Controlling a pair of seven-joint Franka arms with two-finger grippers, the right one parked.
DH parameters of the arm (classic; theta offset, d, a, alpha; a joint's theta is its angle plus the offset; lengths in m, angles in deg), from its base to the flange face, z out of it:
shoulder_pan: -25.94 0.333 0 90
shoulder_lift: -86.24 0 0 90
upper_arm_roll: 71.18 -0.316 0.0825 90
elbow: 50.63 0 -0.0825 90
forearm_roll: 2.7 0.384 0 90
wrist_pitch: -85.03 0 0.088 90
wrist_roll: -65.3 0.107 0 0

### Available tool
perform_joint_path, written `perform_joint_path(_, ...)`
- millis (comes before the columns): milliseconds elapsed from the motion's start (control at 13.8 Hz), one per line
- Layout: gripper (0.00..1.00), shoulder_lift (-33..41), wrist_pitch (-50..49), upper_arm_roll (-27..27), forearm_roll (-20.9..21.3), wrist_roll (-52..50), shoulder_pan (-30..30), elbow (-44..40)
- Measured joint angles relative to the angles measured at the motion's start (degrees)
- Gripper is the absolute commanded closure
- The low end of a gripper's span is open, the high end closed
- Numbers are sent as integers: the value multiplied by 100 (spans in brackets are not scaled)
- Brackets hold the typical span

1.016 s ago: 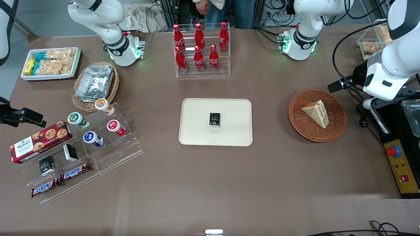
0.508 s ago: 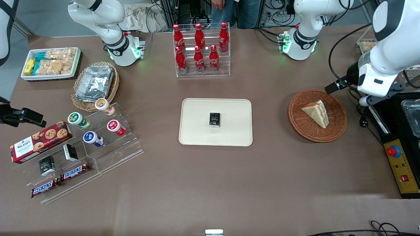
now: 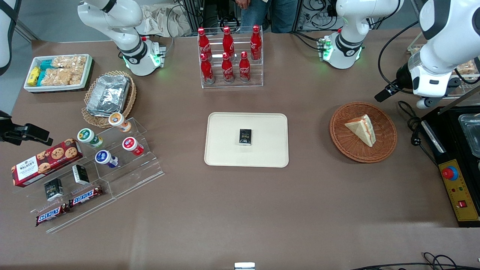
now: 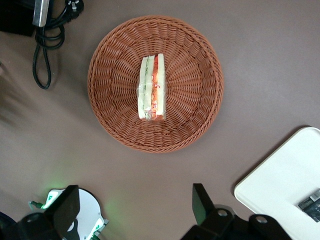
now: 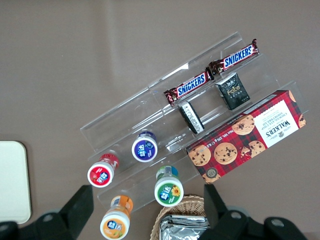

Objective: Place sandwich from basket to tray
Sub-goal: 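Lower the open left gripper around the upright wrapped sandwich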

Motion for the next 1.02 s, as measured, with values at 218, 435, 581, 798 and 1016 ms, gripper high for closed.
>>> perform_joint_path(218, 0, -27, 98, -2, 111, -58, 71, 149)
perform_joint_path(435, 0, -207, 415, -1, 276, -60, 104, 364)
perform_joint_path(581, 0, -308, 949, -1, 291, -66, 108, 681)
perform_joint_path(798, 0, -374, 1811, -1, 294, -69, 120, 1338)
perform_joint_path(1016, 0, -422, 2575, 3, 294, -69, 120, 1931)
